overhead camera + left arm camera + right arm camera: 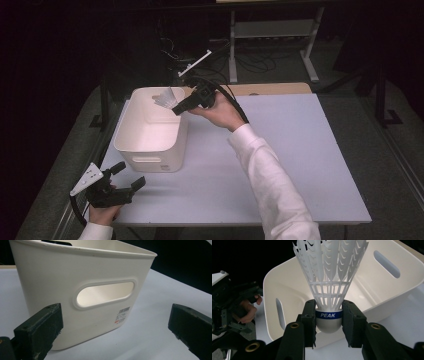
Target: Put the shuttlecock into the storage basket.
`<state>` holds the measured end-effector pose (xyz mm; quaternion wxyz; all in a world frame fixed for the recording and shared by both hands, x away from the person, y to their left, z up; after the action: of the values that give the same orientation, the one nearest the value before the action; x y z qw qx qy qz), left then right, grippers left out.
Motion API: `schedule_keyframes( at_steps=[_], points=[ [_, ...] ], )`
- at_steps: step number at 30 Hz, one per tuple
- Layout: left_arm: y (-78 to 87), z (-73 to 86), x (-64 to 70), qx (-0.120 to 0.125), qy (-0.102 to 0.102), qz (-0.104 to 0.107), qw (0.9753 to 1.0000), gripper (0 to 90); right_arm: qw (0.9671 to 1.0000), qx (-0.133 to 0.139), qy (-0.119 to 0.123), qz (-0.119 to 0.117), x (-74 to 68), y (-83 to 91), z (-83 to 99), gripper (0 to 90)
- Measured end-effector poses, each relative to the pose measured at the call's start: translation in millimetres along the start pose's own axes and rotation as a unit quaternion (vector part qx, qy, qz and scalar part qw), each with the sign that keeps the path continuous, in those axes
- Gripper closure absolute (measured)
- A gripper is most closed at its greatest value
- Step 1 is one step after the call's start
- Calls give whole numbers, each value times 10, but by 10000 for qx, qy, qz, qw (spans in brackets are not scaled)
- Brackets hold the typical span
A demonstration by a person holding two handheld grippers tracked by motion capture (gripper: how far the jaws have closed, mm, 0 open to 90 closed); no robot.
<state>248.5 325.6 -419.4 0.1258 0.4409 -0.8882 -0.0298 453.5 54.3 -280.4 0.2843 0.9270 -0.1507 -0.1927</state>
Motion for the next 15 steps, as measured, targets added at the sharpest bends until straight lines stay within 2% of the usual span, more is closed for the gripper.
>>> schedule_keyframes(
  at_steps=[15],
  points=[
    [-5,2,2,3,9,10,10000,0,9998,-87,141,-130,-59,-175,-33,642]
  ],
)
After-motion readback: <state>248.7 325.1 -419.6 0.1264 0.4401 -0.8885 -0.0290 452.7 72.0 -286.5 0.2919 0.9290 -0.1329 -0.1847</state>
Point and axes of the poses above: each handheld gripper's, and its own axes: y roughly backward along the jaws, z roughly out of its underside, x roughly to its right, the point moved 2 cm from there along -y, roughly forward along the jaws, and after that the axes turned 6 degrees about x, right-handed, at the moved point
